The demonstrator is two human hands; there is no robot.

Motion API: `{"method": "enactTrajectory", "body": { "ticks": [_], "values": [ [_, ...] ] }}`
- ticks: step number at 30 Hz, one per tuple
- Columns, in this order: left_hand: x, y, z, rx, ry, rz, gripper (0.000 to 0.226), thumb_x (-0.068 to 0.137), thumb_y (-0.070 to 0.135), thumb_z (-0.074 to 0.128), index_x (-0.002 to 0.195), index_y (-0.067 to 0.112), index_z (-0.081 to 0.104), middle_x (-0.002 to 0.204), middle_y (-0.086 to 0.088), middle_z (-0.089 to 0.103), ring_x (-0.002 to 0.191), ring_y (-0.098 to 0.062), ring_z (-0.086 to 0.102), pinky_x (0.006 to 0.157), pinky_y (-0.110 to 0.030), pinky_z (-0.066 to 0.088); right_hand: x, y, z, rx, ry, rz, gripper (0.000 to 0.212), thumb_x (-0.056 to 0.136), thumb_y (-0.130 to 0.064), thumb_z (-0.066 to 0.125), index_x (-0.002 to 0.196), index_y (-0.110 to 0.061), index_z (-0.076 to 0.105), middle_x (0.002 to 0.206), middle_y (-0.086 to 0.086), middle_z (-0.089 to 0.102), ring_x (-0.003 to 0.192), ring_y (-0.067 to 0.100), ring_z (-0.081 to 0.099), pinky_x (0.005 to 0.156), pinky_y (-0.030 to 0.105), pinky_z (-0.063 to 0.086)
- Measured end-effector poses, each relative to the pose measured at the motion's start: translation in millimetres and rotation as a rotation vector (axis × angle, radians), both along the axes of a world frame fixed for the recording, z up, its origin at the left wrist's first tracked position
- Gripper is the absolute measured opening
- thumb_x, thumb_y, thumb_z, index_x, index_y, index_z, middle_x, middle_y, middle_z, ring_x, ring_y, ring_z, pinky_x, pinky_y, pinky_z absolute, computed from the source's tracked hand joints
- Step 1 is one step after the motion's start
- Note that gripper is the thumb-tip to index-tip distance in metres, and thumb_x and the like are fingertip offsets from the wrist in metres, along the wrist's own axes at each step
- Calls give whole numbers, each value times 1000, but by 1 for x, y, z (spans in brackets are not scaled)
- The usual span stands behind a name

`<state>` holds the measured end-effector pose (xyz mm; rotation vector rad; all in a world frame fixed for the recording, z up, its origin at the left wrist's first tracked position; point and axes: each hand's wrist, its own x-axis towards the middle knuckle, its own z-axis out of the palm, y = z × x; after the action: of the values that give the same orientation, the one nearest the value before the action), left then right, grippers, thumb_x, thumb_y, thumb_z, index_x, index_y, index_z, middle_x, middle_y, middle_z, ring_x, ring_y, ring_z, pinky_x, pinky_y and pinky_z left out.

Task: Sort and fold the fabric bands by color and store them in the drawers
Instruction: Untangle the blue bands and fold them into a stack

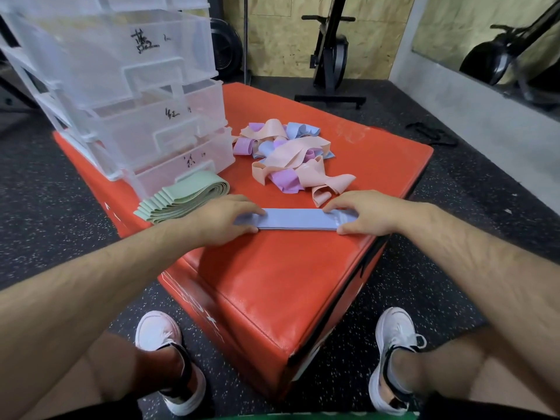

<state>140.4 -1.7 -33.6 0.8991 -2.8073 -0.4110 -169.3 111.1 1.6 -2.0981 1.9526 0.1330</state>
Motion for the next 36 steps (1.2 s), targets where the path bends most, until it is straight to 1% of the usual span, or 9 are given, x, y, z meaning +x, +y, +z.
{"method": "enactTrajectory", "body": {
  "ticks": [7,12,15,18,23,26,29,32,36],
  "values": [
    [2,-9,0,3,8,-17,46,83,46,72,125,29,63,123,6,58,117,-12,53,106,-31,39,-2,-2,1,-13,20,34,57,85,-51,68,138,-41,52,138,-18,52,124,11,51,104,36,41],
    [-12,-21,13,-48,45,-8,68,77,72,46,127,29,62,131,8,55,121,-9,53,105,-24,39,-1,-21,5,-169,-136,62,36,88,-45,61,122,-34,63,126,-20,61,119,7,54,103,34,45],
    [-31,-33,22,-78,82,21,53,85,57,59,129,28,60,132,9,53,121,-10,52,102,-27,41,8,-41,12,-240,-175,16,30,90,-38,54,118,-34,65,116,-16,62,107,10,57,94,38,49],
    [-52,-45,31,-81,103,48,49,86,46,65,129,23,59,129,5,56,121,-15,54,101,-30,42,17,-69,17,-309,-176,-9,33,93,-36,48,122,-35,63,122,-11,62,117,12,54,100,38,46],
    [-78,-85,35,5,73,268,49,87,46,63,129,20,56,129,-2,54,117,-23,55,98,-32,43,34,-126,11,-372,-148,-8,31,97,-24,49,124,-31,64,132,-9,58,128,19,49,107,40,40],
    [-86,-103,24,86,-32,318,58,78,64,52,119,23,55,116,-3,61,105,-27,61,91,-39,50,42,-155,10,-366,-110,-12,36,97,-19,48,129,-31,61,138,-10,54,129,22,46,106,44,40],
    [-101,-112,18,176,-74,263,44,83,57,56,104,19,57,105,-2,65,90,-18,60,81,-31,48,43,-173,4,-324,-14,-25,36,98,-31,49,132,-36,57,138,-10,54,127,24,44,103,47,40],
    [-114,-117,23,248,39,298,38,82,49,62,101,17,55,97,1,61,81,-16,60,69,-27,47,26,-176,-7,-193,87,-50,31,94,-42,55,123,-32,61,124,-3,54,120,27,43,99,46,43],
    [-120,-121,33,263,239,339,17,84,30,63,92,15,66,85,5,62,75,-17,62,58,-18,44,-15,-166,-12,-163,65,-173,29,88,-13,60,114,-23,67,127,0,50,118,31,47,99,42,45]
  ]
}}
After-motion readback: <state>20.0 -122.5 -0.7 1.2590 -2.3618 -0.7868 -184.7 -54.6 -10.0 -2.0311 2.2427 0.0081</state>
